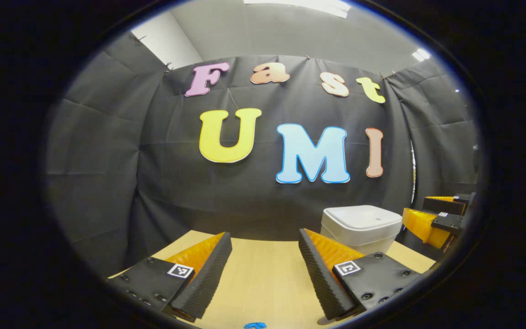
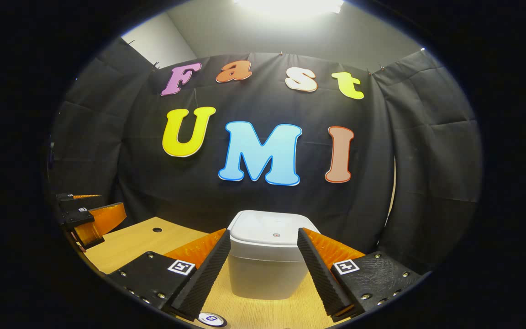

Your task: Press the lid of the desktop garbage bin to open it, pick up the crumpled paper on the desktop and throw it into the bin, then pick up the pop can on the desktop and drop it into the bin, and finally close the garbage bin lid.

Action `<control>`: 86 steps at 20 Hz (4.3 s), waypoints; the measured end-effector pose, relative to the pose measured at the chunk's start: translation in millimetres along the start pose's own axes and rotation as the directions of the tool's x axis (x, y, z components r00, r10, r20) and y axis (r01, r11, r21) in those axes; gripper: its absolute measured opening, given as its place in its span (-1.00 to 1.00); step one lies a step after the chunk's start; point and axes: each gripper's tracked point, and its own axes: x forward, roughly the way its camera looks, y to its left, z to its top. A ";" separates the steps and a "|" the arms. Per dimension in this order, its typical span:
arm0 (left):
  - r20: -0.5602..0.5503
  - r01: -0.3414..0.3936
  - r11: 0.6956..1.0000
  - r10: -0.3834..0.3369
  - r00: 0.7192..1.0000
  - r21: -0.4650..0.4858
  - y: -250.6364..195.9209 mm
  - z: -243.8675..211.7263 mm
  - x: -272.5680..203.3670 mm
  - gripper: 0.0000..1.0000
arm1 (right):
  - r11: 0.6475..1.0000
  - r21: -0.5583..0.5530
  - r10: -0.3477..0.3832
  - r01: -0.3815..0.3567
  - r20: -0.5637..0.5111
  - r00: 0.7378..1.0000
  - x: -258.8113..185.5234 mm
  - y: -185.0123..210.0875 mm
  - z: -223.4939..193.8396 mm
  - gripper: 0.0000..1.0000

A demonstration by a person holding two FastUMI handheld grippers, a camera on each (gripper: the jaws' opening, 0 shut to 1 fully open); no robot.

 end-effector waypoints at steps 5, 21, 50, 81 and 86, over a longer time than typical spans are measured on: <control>-0.010 0.004 1.000 -0.004 1.000 -0.002 -1.7 -3.8 2.3 0.93 | 1.000 0.012 -0.018 0.018 -0.030 0.999 3.2 -0.7 -6.3 0.10; -0.015 0.004 1.000 -0.004 1.000 0.000 -3.0 -6.2 4.0 0.90 | 0.995 0.100 -0.001 0.010 -0.083 0.997 12.6 -7.2 -24.9 -0.97; -0.046 -0.041 0.999 0.041 0.998 -0.010 5.9 -16.9 17.4 0.93 | 0.994 0.109 0.035 -0.015 -0.190 0.981 106.1 -26.1 -54.2 -0.97; -0.083 -0.032 0.998 0.036 0.996 0.050 -3.7 -43.5 -25.8 0.96 | 0.998 0.064 0.013 -0.015 0.038 0.999 23.3 -44.4 21.6 -0.99; -0.154 0.002 0.999 0.005 0.988 0.042 0.3 -76.8 -32.0 0.92 | 0.997 0.067 -0.034 0.029 0.064 0.997 3.0 -40.6 23.7 -0.74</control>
